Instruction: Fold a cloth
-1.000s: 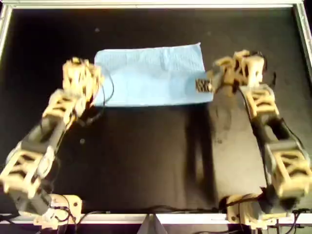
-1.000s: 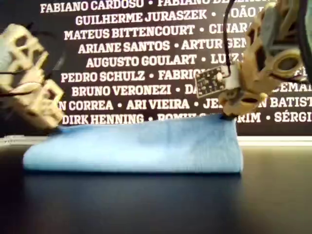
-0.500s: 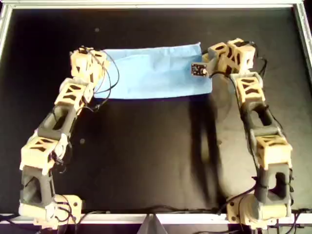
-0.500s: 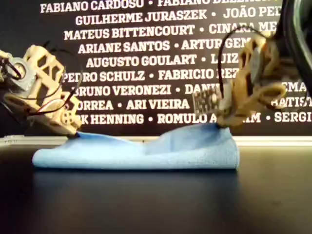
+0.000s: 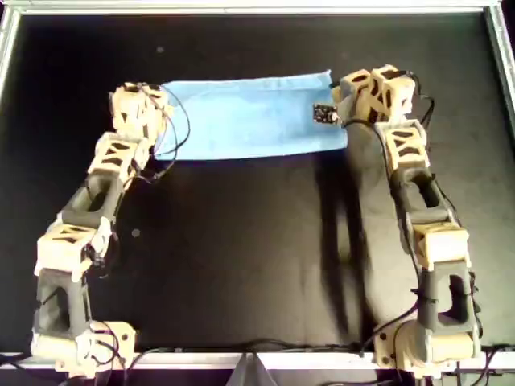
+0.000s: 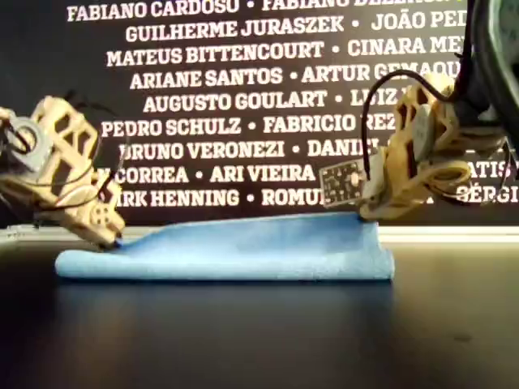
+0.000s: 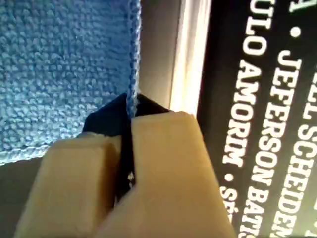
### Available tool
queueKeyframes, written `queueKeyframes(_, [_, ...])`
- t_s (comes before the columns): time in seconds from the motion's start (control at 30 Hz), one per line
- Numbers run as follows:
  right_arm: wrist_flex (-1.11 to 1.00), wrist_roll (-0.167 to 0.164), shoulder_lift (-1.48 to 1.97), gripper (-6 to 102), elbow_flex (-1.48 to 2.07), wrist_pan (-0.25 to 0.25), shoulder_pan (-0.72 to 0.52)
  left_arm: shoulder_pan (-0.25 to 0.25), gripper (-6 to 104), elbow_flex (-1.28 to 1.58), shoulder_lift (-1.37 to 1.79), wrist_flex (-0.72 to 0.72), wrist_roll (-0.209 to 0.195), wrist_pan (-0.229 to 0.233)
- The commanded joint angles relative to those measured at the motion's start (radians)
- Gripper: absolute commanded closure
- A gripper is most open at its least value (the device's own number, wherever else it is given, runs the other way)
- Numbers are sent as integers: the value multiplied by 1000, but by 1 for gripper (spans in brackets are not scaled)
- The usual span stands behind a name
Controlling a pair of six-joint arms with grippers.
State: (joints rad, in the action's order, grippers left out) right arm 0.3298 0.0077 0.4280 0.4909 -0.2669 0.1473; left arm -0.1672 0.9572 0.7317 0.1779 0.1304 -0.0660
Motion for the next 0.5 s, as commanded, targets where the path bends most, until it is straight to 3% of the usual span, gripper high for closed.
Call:
queueKeyframes(0.0, [-17, 5, 34, 82, -80, -2, -9, 12, 74, -67, 37, -21, 8, 9])
queueKeyframes(0.17, [-17, -6, 40, 56, -80, -8, -8, 26, 49, -66, 38, -21, 8, 18])
queueKeyframes(0.3, [-17, -8, 58, 42, -80, -8, -11, 26, 45, -66, 37, -21, 8, 18])
queueKeyframes(0.47, [6, 3, 101, 36, -69, -9, -18, 28, 44, -48, 71, 2, 8, 20])
